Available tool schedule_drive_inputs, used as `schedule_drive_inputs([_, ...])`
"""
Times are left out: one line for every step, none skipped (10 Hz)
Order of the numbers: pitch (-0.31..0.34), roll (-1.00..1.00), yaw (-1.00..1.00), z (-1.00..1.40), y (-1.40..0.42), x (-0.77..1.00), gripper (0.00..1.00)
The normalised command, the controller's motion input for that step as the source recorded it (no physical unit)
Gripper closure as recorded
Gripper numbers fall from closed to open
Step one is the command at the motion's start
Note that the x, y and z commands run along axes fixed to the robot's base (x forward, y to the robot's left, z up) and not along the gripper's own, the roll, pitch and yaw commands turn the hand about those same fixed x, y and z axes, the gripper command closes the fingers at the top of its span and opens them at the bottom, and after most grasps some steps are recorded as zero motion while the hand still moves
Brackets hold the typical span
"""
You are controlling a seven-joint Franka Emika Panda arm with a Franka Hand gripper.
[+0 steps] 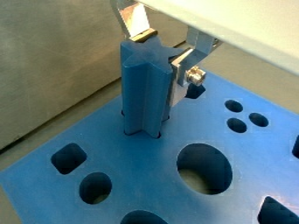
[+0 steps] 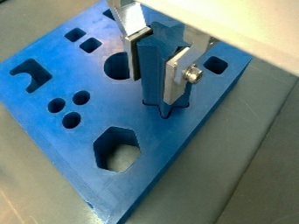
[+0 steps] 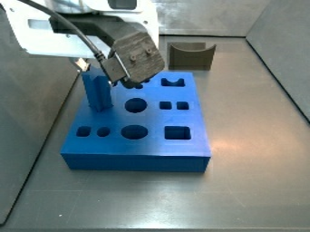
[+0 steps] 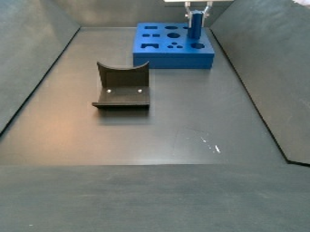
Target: Insert the star object.
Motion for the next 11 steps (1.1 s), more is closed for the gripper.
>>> schedule_drive_inputs([-0.02,-0.05,0.0,-1.0,-0.04,0.0,1.0])
schedule_drive_inputs([0.0,-0.12,0.0,-0.92,0.0,0.0,1.0])
schedule_drive_inputs([0.0,-0.06,0.0,-1.0,0.0,0.0,1.0])
schedule_drive_inputs([-0.086,0.0,0.0,-1.0,0.0,0.01,1.0])
schedule_drive_inputs([-0.093,0.0,0.0,-1.0,0.0,0.03,1.0])
schedule_drive_inputs([-0.103,0.0,0.0,-1.0,0.0,0.05,1.0])
schedule_drive_inputs([-0.123,0.04,0.0,-1.0,0.0,0.07,1.0])
schedule_drive_inputs([-0.116,0.12,0.0,-0.93,-0.03,0.04,1.0])
schedule_drive_inputs([-0.187,0.0,0.0,-0.55,-0.05,0.0,1.0])
schedule_drive_inputs([-0.09,0.0,0.0,-0.11,0.0,0.0,1.0])
schedule_drive_inputs([0.0,0.0,0.0,0.0,0.0,0.0,1.0])
